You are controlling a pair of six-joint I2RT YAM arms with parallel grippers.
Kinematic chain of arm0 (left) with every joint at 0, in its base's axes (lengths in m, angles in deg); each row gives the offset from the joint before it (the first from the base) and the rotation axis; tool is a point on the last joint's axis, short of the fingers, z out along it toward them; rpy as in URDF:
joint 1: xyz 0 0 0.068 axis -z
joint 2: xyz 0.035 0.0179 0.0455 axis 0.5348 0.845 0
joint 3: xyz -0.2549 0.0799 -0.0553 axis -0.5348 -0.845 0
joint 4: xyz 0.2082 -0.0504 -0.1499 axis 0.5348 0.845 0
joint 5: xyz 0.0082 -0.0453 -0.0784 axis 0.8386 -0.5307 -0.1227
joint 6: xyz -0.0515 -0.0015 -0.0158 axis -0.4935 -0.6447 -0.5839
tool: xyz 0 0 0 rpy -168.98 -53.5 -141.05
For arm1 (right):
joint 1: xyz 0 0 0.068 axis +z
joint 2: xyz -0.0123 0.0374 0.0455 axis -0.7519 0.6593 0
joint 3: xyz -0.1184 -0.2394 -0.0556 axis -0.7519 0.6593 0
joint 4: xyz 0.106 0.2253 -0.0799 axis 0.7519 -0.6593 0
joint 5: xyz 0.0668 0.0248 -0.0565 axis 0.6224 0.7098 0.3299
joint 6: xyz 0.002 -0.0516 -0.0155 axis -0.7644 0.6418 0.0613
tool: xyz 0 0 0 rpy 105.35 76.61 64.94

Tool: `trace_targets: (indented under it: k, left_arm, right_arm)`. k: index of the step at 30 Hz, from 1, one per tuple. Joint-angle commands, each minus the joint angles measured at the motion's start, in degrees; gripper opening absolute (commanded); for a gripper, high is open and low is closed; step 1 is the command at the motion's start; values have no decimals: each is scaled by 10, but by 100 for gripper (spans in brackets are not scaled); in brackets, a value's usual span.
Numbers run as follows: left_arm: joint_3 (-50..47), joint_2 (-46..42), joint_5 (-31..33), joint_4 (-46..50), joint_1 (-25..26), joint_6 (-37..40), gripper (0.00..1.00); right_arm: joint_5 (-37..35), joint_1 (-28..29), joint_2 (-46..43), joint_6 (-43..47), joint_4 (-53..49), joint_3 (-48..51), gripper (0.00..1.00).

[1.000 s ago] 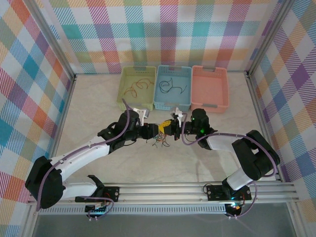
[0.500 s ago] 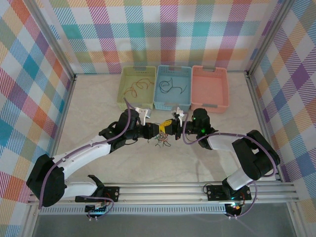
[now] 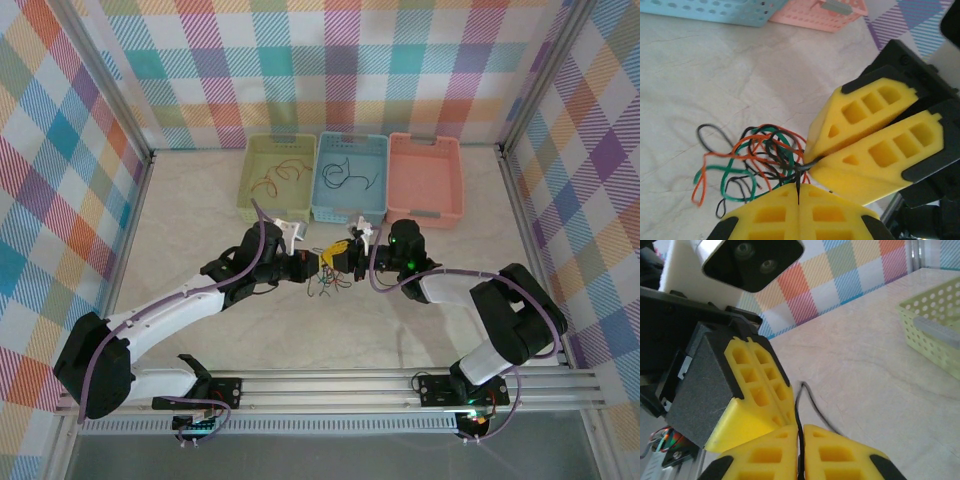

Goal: Untangle the cables

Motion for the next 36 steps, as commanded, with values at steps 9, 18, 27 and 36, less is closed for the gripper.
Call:
trace_targets:
  k: [9,18,27,36]
  left_arm:
    - [3,-27,79,43,-2,18,0]
    - [-3,-31,48,21,-2,27,0]
    - [-11,-30,5,-8,-2,35,0]
    - [-17,-36,-18,-27,-1,34,0]
  right_arm:
    - [-131,-3,-35,30,-79,-4,11]
    - [-9,2,4,-3,-35,-25,42]
    - [-5,7,23,-15,-83,-55,47]
    - [-8,11,42,-10,-120,-76,47]
